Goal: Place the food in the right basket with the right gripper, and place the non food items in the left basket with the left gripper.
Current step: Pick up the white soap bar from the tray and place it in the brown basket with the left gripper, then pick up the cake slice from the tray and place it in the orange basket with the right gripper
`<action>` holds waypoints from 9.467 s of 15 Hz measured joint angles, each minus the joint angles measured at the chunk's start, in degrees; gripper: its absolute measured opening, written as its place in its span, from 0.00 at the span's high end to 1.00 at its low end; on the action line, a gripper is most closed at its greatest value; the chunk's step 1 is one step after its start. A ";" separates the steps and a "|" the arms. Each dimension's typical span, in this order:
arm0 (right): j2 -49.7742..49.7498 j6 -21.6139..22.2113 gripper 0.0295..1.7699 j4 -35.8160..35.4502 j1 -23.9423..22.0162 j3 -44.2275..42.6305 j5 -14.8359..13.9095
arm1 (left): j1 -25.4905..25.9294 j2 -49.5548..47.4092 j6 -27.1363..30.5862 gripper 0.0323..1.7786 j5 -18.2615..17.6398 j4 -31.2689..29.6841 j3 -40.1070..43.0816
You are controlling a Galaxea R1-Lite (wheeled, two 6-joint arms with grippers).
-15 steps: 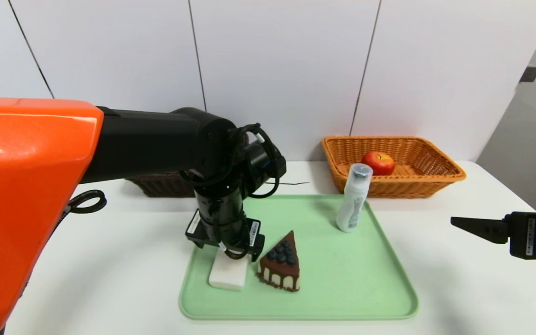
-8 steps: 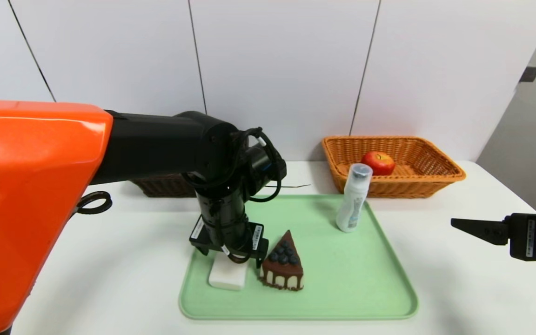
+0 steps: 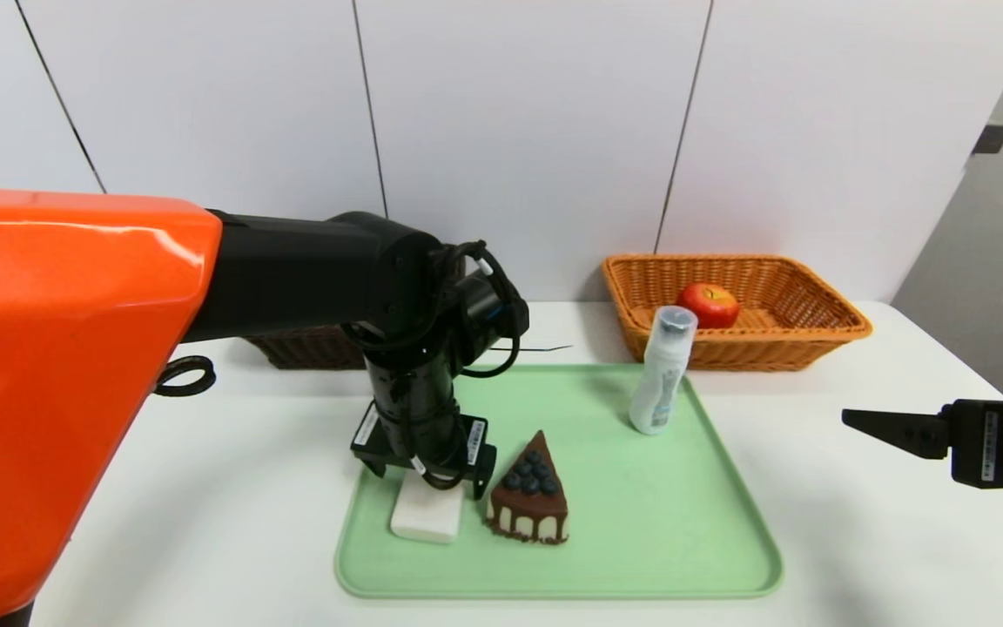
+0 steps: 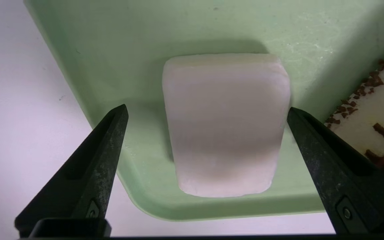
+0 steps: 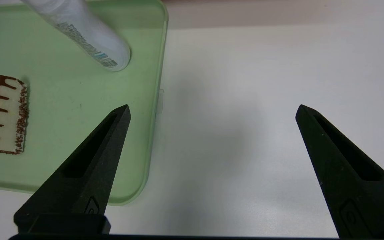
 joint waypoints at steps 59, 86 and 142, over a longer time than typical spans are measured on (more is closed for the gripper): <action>0.13 3.95 0.03 0.21 -4.56 -2.62 -1.00 | 22.10 8.12 4.83 0.47 5.00 -44.22 -7.97; -4.23 1.99 0.03 2.00 -3.78 -3.23 0.71 | 12.30 -7.80 8.96 0.06 6.53 -26.53 -5.62; 58.43 42.70 0.40 53.85 46.95 -73.39 -15.79 | 15.06 -60.04 7.31 0.05 10.12 -7.51 33.41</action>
